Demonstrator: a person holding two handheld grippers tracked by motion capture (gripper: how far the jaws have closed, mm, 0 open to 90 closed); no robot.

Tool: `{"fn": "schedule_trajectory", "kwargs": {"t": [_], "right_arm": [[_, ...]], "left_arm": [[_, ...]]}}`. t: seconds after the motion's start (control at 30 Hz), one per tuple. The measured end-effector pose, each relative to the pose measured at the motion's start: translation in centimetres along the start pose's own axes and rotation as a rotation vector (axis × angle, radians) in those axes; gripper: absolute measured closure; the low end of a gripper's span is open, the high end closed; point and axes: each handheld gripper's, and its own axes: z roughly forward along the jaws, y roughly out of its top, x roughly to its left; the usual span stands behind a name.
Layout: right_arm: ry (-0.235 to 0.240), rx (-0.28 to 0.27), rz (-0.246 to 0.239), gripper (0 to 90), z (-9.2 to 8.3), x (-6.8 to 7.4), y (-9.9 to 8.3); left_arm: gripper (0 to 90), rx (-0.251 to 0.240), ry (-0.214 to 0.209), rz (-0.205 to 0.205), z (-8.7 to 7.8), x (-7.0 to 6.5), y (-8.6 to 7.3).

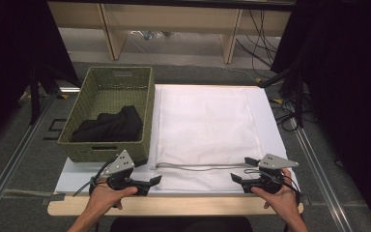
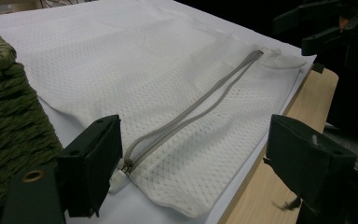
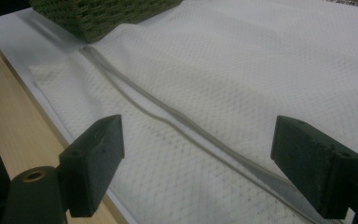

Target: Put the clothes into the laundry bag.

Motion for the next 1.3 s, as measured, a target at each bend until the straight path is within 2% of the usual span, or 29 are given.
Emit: {"fn": "schedule_trajectory", "kwargs": {"t": [0.07, 0.17, 0.27, 0.3, 0.33, 0.37, 0.4, 0.5, 0.6, 0.63, 0.67, 0.7, 0.73, 0.77, 0.8, 0.87, 0.9, 0.93, 0.97, 1.0, 1.03, 1.13, 1.17, 1.2, 1.3], "right_arm": [[0.007, 0.016, 0.016, 18.2, 0.0, 0.1, -0.1], [-0.002, 0.013, 0.010, 18.3, 0.1, 0.0, -0.1], [0.000, 0.014, 0.008, 18.6, 0.1, 0.0, -0.1], [0.005, 0.010, -0.011, 18.8, 0.1, -0.1, -0.1], [0.017, 0.017, -0.003, 19.6, 0.2, -0.1, -0.1], [0.017, 0.017, -0.003, 19.6, 0.2, -0.1, -0.1], [0.012, 0.018, 0.001, 19.9, 0.2, 0.0, -0.1], [0.011, 0.022, -0.001, 20.3, 0.2, 0.0, -0.1], [0.023, 0.030, -0.030, 21.4, 0.2, -0.2, -0.1], [0.013, 0.029, -0.017, 22.0, 0.2, -0.2, -0.1], [0.010, 0.030, -0.047, 22.9, 0.1, -0.4, 0.0], [0.001, 0.026, -0.024, 24.2, 0.0, -0.3, -0.1], [-0.018, 0.028, -0.029, 24.9, -0.1, -0.5, -0.1], [-0.045, 0.024, -0.071, 26.6, -0.2, -0.8, -0.1], [-0.075, 0.086, -0.100, 40.0, -0.5, -1.3, -0.1], [-0.142, 0.139, -0.175, 37.8, -0.6, -2.1, 0.1], [-0.164, 0.168, -0.170, 37.8, -0.7, -2.5, 0.1], [-0.164, 0.168, -0.170, 37.8, -0.7, -2.5, 0.1], [-0.191, 0.197, -0.189, 37.8, -0.8, -3.2, 0.1], [-0.210, 0.205, -0.195, 37.9, -0.9, -3.4, 0.1], [-0.210, 0.205, -0.195, 37.9, -0.9, -3.4, 0.1], [-0.215, 0.269, -0.227, 40.3, -0.4, -4.1, -0.1], [-0.215, 0.269, -0.227, 40.3, -0.4, -4.1, -0.1], [-0.240, 0.322, -0.237, 40.5, 0.0, -4.2, -0.1], [-0.247, 0.343, -0.264, 41.7, 0.3, -4.5, 0.0]], "left_arm": [[17.9, -0.003, -0.005, -0.003, 0.0, -0.1, 0.0], [17.9, -0.006, -0.013, -0.021, 0.0, -0.2, 0.0], [18.1, -0.002, -0.013, -0.015, 0.0, -0.1, 0.0], [18.2, 0.004, -0.006, -0.003, 0.0, 0.0, 0.0], [18.2, 0.005, -0.002, 0.002, 0.0, 0.0, 0.0], [18.2, 0.007, -0.004, 0.003, 0.0, 0.0, 0.0], [18.2, 0.009, -0.005, -0.012, 0.0, -0.1, -0.1], [18.2, 0.007, -0.013, -0.008, 0.1, -0.1, -0.1], [18.2, 0.010, -0.014, 0.009, 0.1, 0.0, 0.0], [18.2, 0.009, -0.015, 0.009, 0.1, 0.0, 0.0], [18.2, 0.010, -0.008, 0.010, 0.1, 0.0, 0.0], [18.2, 0.008, -0.009, 0.005, 0.0, 0.0, 0.0], [18.4, 0.012, -0.009, -0.003, 0.0, 0.0, 0.0], [18.8, 0.017, -0.014, -0.008, 0.0, 0.1, 0.0], [19.6, 0.031, -0.007, -0.016, 0.1, 0.1, -0.1], [19.7, 0.030, -0.015, -0.016, 0.2, 0.1, -0.1], [19.6, 0.034, -0.013, -0.011, 0.2, 0.0, -0.1], [19.6, 0.034, -0.013, -0.011, 0.2, 0.0, -0.1], [19.6, 0.035, -0.006, -0.009, 0.2, -0.1, -0.1], [19.6, 0.035, -0.006, -0.009, 0.2, -0.1, -0.1], [19.6, 0.038, -0.007, -0.006, 0.2, -0.1, -0.1], [20.0, 0.051, -0.004, -0.008, 0.3, 0.0, -0.2], [20.0, 0.053, -0.001, -0.014, 0.3, -0.1, -0.2], [20.1, 0.060, 0.002, -0.011, 0.3, 0.0, -0.2], [20.1, 0.061, -0.003, -0.013, 0.4, 0.1, -0.3]]}}
